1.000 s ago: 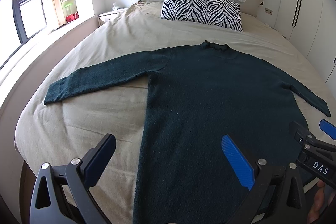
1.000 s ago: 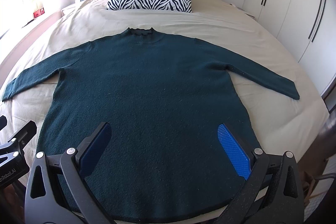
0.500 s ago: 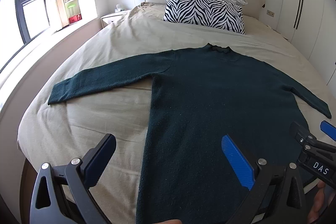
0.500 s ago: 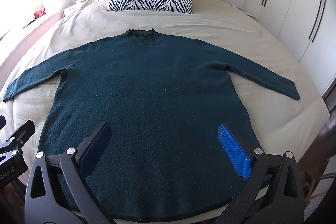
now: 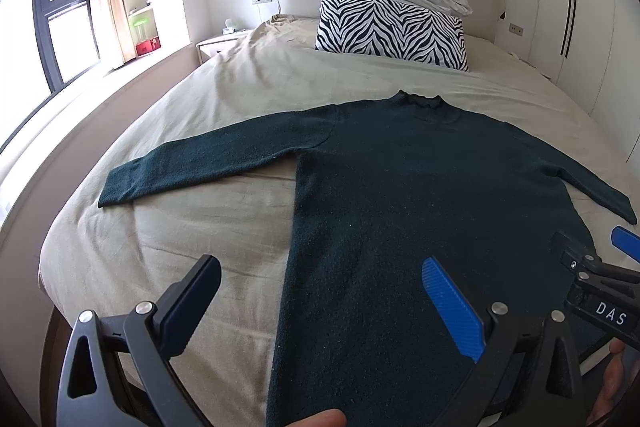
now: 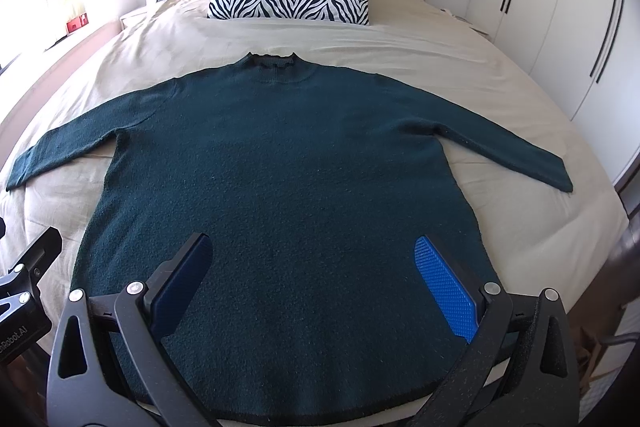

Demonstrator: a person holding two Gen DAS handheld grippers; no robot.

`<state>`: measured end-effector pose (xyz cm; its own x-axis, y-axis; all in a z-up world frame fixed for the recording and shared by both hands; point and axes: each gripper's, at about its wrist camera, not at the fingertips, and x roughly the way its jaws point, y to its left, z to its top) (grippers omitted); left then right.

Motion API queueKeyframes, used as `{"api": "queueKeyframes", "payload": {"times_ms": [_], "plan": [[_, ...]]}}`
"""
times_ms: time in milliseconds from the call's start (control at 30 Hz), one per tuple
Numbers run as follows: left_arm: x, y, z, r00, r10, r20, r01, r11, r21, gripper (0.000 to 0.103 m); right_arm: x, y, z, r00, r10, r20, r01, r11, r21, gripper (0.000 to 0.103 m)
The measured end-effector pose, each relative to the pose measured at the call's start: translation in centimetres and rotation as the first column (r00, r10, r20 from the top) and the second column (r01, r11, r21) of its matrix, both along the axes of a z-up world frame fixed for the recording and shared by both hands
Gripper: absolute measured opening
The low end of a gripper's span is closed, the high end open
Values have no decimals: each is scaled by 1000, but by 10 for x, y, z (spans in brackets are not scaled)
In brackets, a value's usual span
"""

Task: Fold small clothes
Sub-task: 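Grasp the sweater sleeve cuff with the left gripper and lift it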

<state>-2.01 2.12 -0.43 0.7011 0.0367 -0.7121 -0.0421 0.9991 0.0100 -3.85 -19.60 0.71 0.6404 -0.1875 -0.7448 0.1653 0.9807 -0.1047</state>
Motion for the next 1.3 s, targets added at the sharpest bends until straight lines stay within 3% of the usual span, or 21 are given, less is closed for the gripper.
{"api": "queueKeyframes", "payload": {"times_ms": [133, 267, 467, 533, 633, 700, 833, 900, 967, 1033, 1100, 1267, 1300], "plan": [[9, 29, -6, 1000, 13, -21, -16, 992, -122, 103, 1, -1, 0, 1000, 10, 22, -10, 1000, 10, 103], [26, 79, -16, 998, 55, -27, -61, 949, -310, 103, -1, -4, 8, 994, 53, 95, -60, 995, 80, 103], [49, 131, -33, 990, 109, -92, -134, 931, -338, 103, 7, -4, 21, 979, 97, 182, -128, 978, 167, 103], [49, 153, -39, 972, 182, -147, -223, 909, -351, 103, 11, -1, 25, 973, 117, 199, -153, 973, 175, 103], [50, 196, -44, 959, 259, -114, -282, 843, -458, 103, 20, 6, 29, 968, 139, 207, -175, 970, 167, 103], [56, 232, -50, 935, 332, -122, -346, 784, -515, 103, 27, 9, 30, 968, 145, 205, -181, 969, 170, 103], [77, 302, -74, 899, 415, -144, -388, 596, -703, 95, 46, 13, 30, 967, 157, 203, -196, 962, 189, 103], [93, 327, -90, 878, 442, -184, -419, 522, -743, 80, 57, 16, 29, 967, 159, 201, -202, 955, 217, 101], [103, 342, -106, 855, 465, -229, -448, 442, -777, 74, 71, 17, 25, 970, 160, 182, -205, 943, 261, 87], [106, 353, -119, 819, 508, -267, -485, 364, -795, 74, 86, 19, 17, 976, 164, 147, -201, 933, 299, 81], [107, 361, -124, 794, 545, -269, -490, 313, -813, 75, 97, 19, 10, 979, 159, 128, -194, 923, 334, 74], [118, 376, -134, 726, 624, -289, -508, 204, -837, 75, 117, 17, -6, 983, 148, 104, -178, 903, 391, 70], [121, 378, -135, 712, 638, -295, -510, 180, -841, 70, 119, 16, -8, 984, 145, 103, -174, 900, 400, 69]]}}
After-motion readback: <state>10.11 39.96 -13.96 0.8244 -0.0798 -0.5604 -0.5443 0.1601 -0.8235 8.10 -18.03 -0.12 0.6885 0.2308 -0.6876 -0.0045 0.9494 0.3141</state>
